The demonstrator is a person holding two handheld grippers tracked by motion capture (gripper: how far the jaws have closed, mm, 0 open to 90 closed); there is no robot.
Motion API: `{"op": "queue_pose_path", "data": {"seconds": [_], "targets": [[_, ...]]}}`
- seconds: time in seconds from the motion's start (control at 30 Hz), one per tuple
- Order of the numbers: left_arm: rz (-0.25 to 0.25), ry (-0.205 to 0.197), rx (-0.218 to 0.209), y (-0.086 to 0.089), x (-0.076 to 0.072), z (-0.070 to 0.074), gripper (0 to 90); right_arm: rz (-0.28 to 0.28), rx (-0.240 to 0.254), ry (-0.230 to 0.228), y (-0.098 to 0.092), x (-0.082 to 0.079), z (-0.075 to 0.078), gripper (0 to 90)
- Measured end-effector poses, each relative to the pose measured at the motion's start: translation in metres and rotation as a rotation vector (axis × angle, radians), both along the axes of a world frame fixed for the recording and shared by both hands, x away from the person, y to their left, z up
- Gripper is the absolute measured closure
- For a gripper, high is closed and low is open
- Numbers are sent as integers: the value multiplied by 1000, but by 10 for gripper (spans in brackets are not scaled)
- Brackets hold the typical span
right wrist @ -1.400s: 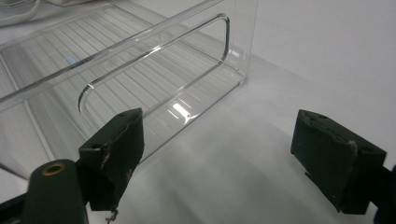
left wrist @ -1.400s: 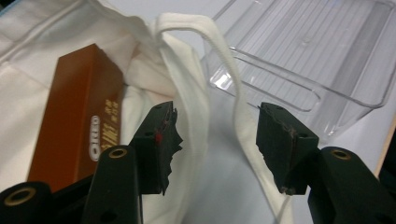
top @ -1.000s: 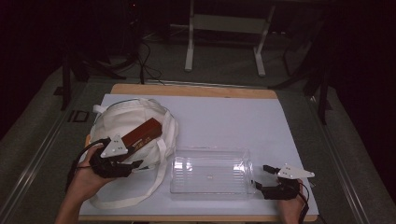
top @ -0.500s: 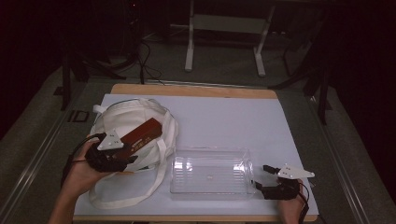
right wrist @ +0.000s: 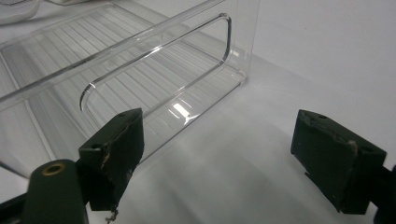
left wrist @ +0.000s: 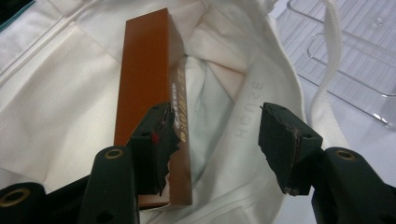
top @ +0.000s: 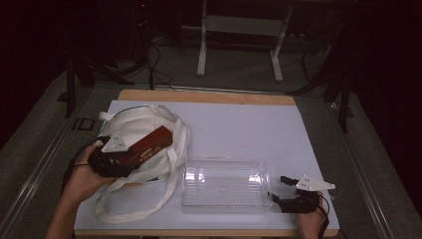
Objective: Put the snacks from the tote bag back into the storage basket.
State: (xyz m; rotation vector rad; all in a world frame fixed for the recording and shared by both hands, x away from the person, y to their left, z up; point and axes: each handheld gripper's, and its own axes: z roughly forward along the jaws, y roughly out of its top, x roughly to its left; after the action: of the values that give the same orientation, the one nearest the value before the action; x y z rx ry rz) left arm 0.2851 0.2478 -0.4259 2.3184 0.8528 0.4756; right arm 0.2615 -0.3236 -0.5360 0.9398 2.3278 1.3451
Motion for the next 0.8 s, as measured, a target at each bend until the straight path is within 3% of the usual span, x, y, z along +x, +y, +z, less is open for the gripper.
{"op": "queue_pose_path", "data": {"seconds": [0.8], "targets": [[55,62,16,15,23,-8,437,-2,4,-3,-1,0,0,171]]}}
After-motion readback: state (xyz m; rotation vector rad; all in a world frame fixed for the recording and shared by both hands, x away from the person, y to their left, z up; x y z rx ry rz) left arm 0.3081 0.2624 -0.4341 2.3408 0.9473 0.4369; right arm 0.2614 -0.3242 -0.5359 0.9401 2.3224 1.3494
